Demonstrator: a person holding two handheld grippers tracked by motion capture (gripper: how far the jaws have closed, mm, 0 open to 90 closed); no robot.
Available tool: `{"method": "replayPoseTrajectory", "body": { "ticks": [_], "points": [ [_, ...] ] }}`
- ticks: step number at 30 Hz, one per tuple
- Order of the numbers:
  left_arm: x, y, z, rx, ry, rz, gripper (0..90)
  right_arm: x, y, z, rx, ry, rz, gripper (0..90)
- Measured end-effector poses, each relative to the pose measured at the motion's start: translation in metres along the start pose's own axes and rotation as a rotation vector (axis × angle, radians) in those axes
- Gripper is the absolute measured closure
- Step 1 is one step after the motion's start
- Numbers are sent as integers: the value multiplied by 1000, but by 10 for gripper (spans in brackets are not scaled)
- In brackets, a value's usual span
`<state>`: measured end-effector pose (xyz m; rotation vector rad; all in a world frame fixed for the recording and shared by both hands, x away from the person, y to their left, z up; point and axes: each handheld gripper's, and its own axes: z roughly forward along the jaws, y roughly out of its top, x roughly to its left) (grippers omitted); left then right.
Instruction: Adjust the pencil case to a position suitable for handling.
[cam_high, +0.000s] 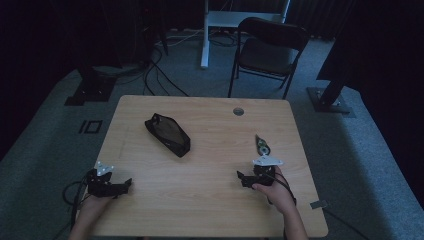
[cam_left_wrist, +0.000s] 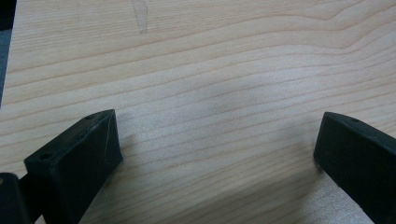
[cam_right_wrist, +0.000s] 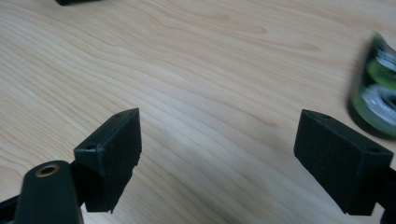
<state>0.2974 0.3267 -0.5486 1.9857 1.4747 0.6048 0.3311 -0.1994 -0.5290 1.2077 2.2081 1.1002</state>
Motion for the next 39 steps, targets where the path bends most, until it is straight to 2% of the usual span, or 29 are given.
{"method": "replayPoseTrajectory", "body": {
  "ticks": [10, 14, 19, 21, 30, 33, 39],
  "points": [
    [0, 0, 0, -2, 0, -2, 7, 25, 24, 18, -51, 54, -44, 150],
    [0, 0, 0, -1, 0, -2, 7, 33, 32, 26, -50, 69, -69, 150],
    [0, 0, 0, 0, 0, -1, 7, 41, 38, 38, -43, 89, -64, 156],
    [0, 0, 0, 0, 0, -2, 7, 45, 40, 43, -36, 90, -80, 159],
    [0, 0, 0, 0, 0, -2, 7, 62, 51, 62, -41, 135, -95, 166],
    [0, 0, 0, 0, 0, -2, 7, 65, 54, 66, -34, 133, -102, 167],
    [0, 0, 0, 0, 0, -2, 7, 78, 63, 76, -50, 166, -116, 168]
  ]
}}
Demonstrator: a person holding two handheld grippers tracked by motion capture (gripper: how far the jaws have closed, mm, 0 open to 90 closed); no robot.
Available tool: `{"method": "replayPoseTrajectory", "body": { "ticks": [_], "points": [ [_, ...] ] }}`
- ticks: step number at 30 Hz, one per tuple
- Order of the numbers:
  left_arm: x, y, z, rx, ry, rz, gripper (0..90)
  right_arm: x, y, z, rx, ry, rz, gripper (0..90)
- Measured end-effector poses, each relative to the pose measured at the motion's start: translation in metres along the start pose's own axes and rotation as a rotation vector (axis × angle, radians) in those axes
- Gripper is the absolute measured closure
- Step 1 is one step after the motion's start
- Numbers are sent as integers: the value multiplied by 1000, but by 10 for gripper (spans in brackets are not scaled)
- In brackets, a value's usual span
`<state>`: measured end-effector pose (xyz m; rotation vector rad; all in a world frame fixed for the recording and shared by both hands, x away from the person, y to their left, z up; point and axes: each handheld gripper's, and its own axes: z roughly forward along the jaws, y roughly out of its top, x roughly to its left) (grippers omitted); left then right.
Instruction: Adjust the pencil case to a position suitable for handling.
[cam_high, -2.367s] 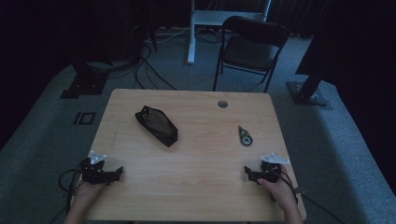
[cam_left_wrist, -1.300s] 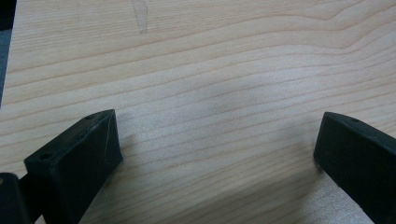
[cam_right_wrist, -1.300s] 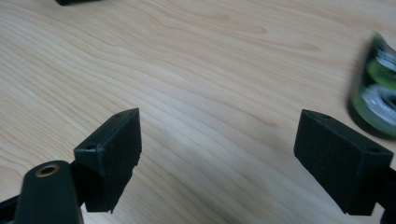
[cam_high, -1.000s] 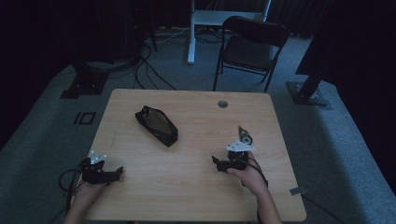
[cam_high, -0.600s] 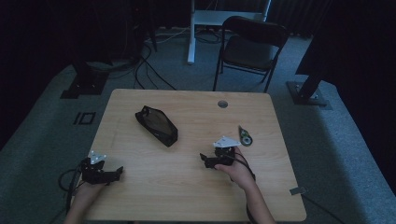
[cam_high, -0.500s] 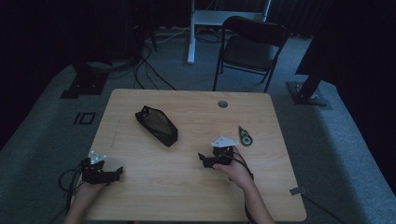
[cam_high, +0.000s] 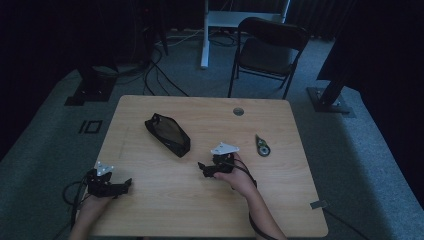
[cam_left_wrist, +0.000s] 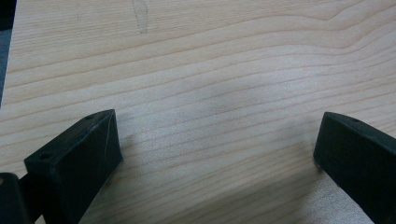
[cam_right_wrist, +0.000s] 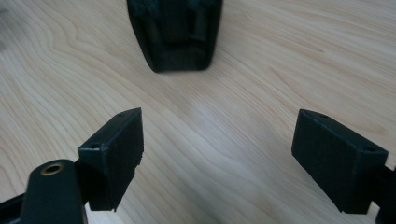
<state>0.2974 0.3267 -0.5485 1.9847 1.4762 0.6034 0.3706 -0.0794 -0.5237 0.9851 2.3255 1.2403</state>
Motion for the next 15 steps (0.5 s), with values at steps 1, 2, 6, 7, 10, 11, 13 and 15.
{"method": "replayPoseTrajectory", "body": {
  "ticks": [1, 2, 6, 7, 10, 11, 13, 15],
  "points": [
    [0, 0, 0, 0, 0, 0, 7, 1, 2, 2, -1, 5, 1, 170],
    [0, 0, 0, 0, 0, 0, 7, 2, 3, 4, -5, 11, 3, 175],
    [0, 0, 0, 0, 0, 0, 7, 4, 8, 8, -11, 14, 4, 186],
    [0, 0, 0, 0, 0, 0, 7, 5, 10, 9, -13, 17, 7, 188],
    [0, 0, 0, 0, 0, 0, 7, 8, 15, 14, -23, 27, 6, 188],
    [0, 0, 0, 0, 0, 0, 7, 9, 17, 15, -25, 28, 4, 188],
    [0, 0, 0, 0, 0, 0, 7, 9, 18, 16, -28, 29, 1, 188],
    [0, 0, 0, 0, 0, 0, 7, 11, 21, 19, -33, 33, 0, 188]
  ]
}}
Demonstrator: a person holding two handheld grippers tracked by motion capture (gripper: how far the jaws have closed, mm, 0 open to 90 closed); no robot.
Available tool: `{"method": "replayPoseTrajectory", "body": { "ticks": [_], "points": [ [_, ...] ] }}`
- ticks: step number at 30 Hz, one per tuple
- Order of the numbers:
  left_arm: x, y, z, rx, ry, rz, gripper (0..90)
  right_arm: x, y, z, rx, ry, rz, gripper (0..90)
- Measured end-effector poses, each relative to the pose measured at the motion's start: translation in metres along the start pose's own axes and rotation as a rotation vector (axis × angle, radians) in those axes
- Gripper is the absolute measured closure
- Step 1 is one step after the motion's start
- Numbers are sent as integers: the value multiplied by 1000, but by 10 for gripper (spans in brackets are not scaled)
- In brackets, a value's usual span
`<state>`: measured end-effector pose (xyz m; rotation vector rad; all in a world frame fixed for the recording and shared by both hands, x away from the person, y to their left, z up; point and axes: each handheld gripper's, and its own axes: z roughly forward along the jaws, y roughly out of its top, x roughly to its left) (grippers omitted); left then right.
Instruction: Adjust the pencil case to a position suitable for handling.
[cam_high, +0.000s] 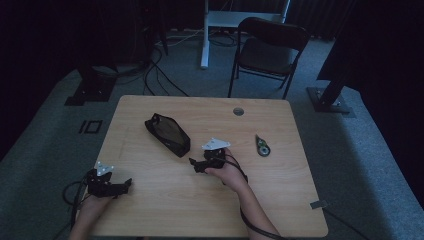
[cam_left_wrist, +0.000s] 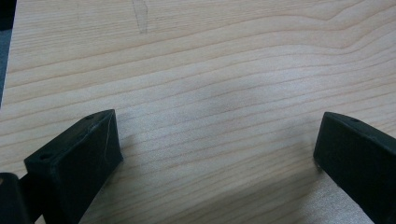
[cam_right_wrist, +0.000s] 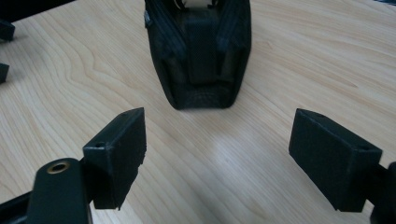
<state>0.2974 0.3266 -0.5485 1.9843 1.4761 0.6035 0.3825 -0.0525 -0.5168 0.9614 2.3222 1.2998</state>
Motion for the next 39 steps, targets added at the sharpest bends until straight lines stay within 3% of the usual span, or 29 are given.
{"method": "replayPoseTrajectory", "body": {
  "ticks": [21, 26, 35, 39],
  "points": [
    [0, 0, 0, 0, 0, 0, 7, 7, 17, 25, -61, -10, -4, 262],
    [0, 0, 0, 0, 0, 0, 7, 6, 22, 29, -85, -3, 20, 300],
    [0, 0, 0, 0, 0, 0, 7, 7, 26, 38, -90, -15, 17, 431],
    [0, 0, 0, 0, 0, 0, 7, 7, 27, 39, -97, -13, 10, 557]
  ]
}}
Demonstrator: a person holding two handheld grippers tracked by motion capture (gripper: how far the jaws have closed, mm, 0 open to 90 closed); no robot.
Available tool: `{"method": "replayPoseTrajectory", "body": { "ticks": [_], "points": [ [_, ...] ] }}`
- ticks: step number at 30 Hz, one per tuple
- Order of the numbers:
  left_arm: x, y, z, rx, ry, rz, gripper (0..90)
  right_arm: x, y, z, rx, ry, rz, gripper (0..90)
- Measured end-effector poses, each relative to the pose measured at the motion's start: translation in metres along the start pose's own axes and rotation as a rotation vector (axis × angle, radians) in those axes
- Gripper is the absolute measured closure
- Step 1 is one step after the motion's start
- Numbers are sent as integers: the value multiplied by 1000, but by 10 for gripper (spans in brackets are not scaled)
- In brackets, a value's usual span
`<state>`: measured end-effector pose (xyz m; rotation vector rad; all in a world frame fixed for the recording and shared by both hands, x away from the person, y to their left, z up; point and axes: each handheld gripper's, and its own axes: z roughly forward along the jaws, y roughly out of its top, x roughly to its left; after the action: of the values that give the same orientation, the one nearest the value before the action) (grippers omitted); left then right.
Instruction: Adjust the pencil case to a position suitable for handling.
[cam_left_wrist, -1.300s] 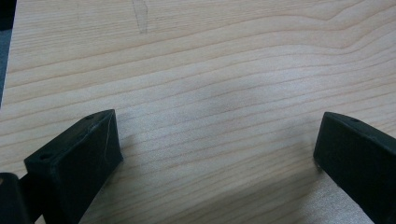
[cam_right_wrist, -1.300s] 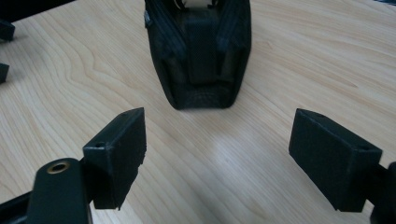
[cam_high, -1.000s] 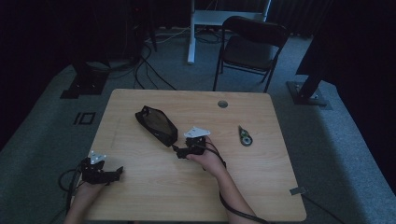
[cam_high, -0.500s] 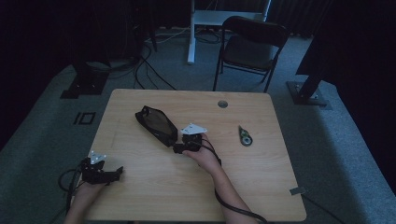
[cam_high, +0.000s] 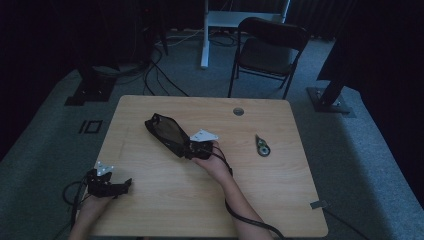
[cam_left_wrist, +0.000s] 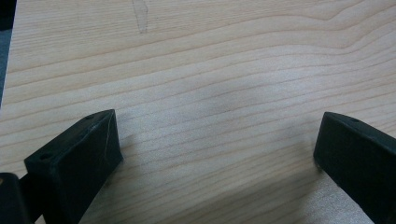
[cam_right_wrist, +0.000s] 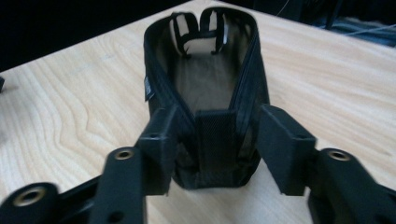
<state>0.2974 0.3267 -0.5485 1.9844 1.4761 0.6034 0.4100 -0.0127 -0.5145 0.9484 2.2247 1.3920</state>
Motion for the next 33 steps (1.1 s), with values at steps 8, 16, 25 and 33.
{"method": "replayPoseTrajectory", "body": {
  "ticks": [8, 16, 25, 33],
  "points": [
    [0, 0, 0, 0, 0, 0, 7, 1, 1, 0, 60, -12, -40, 731],
    [0, 0, 0, 0, 0, 0, 7, 2, 3, -4, 65, -4, -48, 734],
    [0, 0, 0, 0, 0, 0, 7, -4, 1, -12, 61, -17, -23, 735],
    [0, 0, 0, 0, 0, 0, 7, -6, -2, -21, 65, -31, -35, 735]
  ]
}}
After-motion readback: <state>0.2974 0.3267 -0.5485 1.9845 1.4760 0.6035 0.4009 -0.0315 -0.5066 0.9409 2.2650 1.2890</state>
